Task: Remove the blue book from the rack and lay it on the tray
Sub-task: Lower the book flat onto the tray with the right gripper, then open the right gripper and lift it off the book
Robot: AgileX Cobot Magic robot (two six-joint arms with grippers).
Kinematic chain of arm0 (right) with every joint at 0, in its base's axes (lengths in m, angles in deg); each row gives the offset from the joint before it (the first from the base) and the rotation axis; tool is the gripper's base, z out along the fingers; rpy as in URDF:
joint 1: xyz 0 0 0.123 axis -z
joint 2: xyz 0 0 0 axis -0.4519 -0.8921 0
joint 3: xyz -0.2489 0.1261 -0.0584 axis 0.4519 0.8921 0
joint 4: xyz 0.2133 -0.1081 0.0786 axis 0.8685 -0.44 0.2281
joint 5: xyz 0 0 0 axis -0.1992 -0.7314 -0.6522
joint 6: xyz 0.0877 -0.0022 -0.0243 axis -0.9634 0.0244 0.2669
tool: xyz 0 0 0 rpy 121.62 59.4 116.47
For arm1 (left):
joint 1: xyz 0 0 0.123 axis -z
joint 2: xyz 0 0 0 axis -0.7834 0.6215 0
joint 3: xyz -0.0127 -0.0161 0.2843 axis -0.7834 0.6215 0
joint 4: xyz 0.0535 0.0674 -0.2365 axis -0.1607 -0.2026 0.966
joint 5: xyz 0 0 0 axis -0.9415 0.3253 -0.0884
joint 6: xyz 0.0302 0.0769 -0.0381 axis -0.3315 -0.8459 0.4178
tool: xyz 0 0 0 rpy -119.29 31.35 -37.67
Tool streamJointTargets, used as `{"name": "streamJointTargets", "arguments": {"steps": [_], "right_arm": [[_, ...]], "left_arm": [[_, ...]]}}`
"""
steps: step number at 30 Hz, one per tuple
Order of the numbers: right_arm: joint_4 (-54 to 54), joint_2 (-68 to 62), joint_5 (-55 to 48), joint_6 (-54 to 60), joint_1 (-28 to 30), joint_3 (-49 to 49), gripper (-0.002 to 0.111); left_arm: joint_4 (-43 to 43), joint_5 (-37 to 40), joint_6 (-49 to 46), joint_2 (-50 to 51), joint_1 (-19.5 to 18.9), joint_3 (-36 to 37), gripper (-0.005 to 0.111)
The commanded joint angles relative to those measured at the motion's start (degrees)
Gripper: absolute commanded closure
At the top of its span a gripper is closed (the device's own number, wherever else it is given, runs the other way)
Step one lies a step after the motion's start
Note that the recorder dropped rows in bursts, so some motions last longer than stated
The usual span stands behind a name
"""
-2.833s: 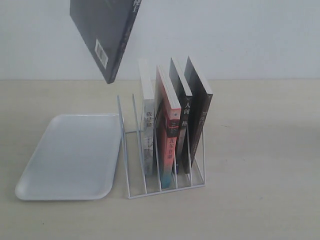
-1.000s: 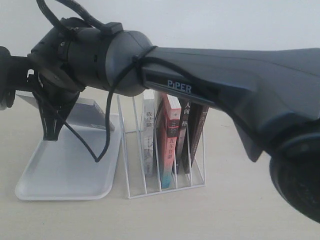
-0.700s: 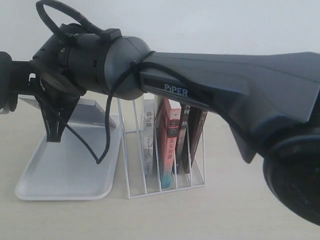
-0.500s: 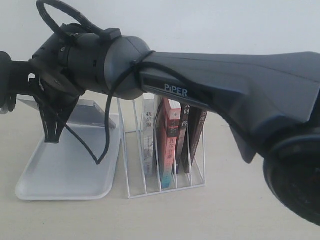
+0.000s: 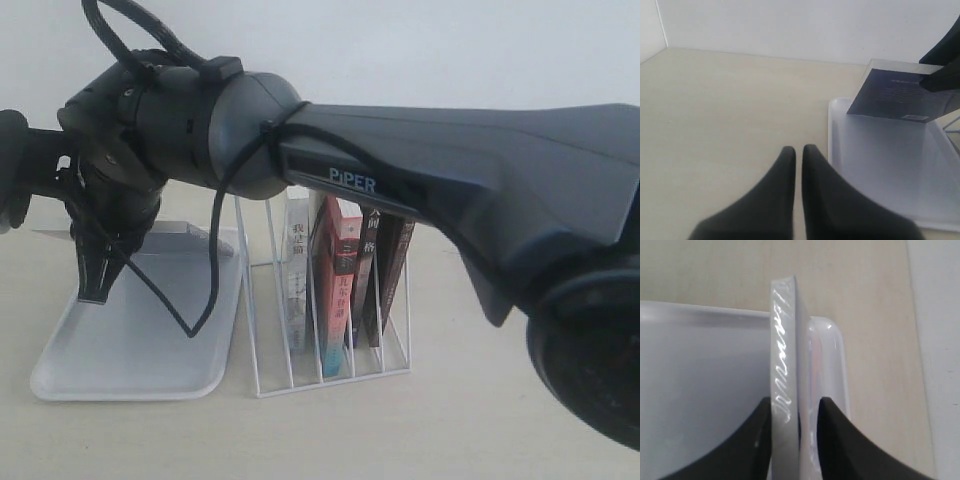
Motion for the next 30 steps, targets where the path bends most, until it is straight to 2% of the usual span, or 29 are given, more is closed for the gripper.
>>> {"name": "streamJointTargets", "arguments": {"steps": [1,7,13,30], "right_arm": [[1.17,0.55,-0.87,-0.34,0.09,-0.28,0.078],[0.93,0.55,-2.98,-0.57,0.09,-0.28,0.077],[1.09,0.66,-3.21,-1.03,-0.01,-0.28,0.044],[1.32,7.55,-6.69,-2.46,-0.84,-0.28,0.043]], "left_arm": [[-0.04,-0.19,0.45,-0.09,0.31,0.22,0.103],[-0.04,-0.19,0.45,-0.09,0.31,0.22,0.103],[-0.04,-0.19,0.45,-0.09,0.31,0.22,0.103],[-0.04,-0.19,0.45,-0.09,0.31,0.22,0.103]]}}
